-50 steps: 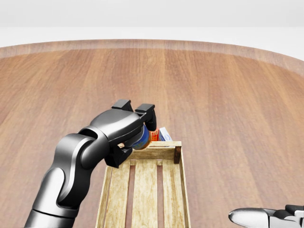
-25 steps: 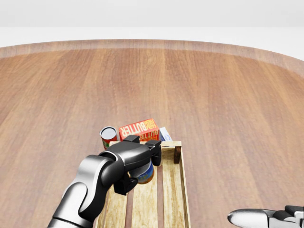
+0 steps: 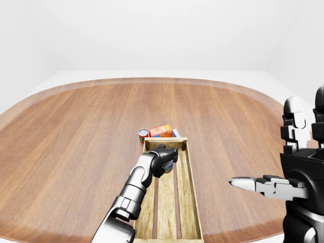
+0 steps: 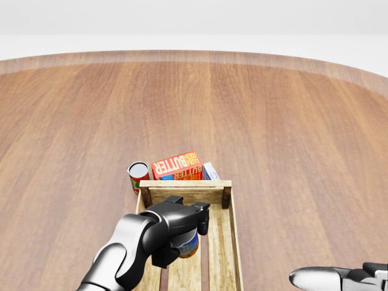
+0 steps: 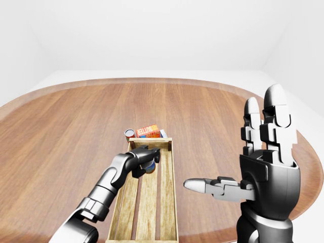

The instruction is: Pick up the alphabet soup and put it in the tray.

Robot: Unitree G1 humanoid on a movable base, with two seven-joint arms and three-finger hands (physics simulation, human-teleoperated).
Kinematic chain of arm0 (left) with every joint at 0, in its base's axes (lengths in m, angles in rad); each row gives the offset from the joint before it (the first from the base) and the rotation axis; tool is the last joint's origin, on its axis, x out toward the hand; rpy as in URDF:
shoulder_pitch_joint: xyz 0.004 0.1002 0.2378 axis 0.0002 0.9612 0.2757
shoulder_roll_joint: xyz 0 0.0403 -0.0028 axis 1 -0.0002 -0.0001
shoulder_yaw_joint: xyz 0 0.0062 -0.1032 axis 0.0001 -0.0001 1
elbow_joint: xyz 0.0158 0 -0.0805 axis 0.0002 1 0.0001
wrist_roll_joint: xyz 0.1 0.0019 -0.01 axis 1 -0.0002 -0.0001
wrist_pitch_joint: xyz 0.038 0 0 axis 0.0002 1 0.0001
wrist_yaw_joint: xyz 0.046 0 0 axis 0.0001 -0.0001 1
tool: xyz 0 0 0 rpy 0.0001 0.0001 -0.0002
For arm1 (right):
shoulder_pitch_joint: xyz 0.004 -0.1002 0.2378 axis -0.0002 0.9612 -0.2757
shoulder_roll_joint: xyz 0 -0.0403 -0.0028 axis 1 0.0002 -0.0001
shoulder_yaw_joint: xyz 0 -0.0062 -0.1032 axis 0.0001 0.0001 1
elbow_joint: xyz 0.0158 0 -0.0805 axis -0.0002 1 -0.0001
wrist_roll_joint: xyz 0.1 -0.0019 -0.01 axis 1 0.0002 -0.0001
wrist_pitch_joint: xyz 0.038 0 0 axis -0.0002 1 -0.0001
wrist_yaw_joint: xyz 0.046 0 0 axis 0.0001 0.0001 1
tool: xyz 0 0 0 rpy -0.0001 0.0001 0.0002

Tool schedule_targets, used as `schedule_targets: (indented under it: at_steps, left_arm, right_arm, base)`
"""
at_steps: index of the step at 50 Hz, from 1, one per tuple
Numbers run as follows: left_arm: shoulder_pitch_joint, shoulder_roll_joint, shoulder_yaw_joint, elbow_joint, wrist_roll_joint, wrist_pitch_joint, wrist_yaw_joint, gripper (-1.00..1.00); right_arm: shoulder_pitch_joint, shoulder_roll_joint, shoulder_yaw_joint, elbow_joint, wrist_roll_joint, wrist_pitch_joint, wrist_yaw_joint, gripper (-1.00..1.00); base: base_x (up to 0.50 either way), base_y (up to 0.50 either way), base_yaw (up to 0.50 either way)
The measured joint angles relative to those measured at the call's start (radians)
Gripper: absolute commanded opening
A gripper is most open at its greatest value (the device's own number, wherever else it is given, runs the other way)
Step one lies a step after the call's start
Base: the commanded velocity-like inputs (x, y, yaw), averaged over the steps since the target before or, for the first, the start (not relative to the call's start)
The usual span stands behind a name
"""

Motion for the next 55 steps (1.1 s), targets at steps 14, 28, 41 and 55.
schedule_targets:
  at_steps: [14, 28, 41, 55]
  left_arm:
    - [-0.033, -0.014, -0.004, 0.116, 0.007, 0.0, 0.078, -0.62]
    - [-0.066, -0.027, 0.0, 0.168, -0.047, 0.0, 0.123, 1.0]
    - [-0.091, -0.02, 0.011, 0.174, -0.067, 0.0, 0.124, 1.0]
    - [-0.144, 0.023, 0.073, -0.151, -0.203, 0.039, -0.056, 1.0]
  right_arm:
    - [0.001, 0.0, 0.002, 0.004, -0.002, 0.0, 0.0, 0.96]
    - [0.0, 0.0, -0.005, 0.001, 0.004, 0.0, 0.002, 0.96]
    - [0.001, 0.0, 0.003, 0.002, -0.003, 0.0, 0.0, 0.97]
    - [-0.001, -0.003, 0.013, 0.006, -0.007, 0.0, -0.004, 0.97]
  base:
    - [0.0, 0.0, 0.0]
    - [0.0, 0.0, 0.0]
    - [0.0, 0.0, 0.0]
    - [0.0, 0.0, 0.0]
